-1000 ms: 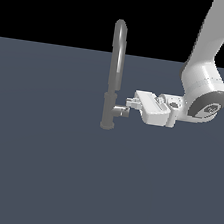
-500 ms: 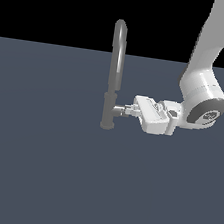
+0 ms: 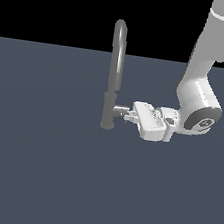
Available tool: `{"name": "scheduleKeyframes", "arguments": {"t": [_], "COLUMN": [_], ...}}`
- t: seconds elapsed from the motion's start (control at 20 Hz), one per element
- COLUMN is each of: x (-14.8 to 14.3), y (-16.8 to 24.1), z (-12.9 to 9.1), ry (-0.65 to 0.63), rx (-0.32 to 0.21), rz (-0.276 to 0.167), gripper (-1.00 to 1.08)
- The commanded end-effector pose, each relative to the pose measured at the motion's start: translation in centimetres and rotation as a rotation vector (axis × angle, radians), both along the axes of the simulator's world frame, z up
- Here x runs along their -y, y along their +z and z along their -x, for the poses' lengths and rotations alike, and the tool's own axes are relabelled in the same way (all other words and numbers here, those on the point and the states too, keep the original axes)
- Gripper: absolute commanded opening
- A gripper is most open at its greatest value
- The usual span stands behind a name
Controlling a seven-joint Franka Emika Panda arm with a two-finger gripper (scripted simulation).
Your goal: Turn on the faucet by rotating a designated handle.
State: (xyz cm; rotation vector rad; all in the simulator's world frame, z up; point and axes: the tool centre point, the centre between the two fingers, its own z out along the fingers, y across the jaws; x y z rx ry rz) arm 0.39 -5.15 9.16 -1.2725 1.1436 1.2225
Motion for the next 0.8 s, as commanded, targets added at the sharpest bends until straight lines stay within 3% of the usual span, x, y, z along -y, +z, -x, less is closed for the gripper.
{"name": "scheduleKeyframes", "arguments": {"t": [0.0,0.4,0.45,0.5,0.75], "x": [0.0,0.0,0.0,0.3,0.2], "y": [-1.6,-5.0,-5.0,-1.5,-3.2], "z": [0.1,-0.2,-0.2,-1.2,-1.8], "ry": [-0.003,-0.007,-0.007,0.001,-0.002], "rx": [-0.017,-0.04,-0.04,0.01,-0.006], "rz": [0.002,0.004,0.004,-0.009,-0.005], "gripper": [-1.0,-1.0,-1.0,-1.0,-1.0]}}
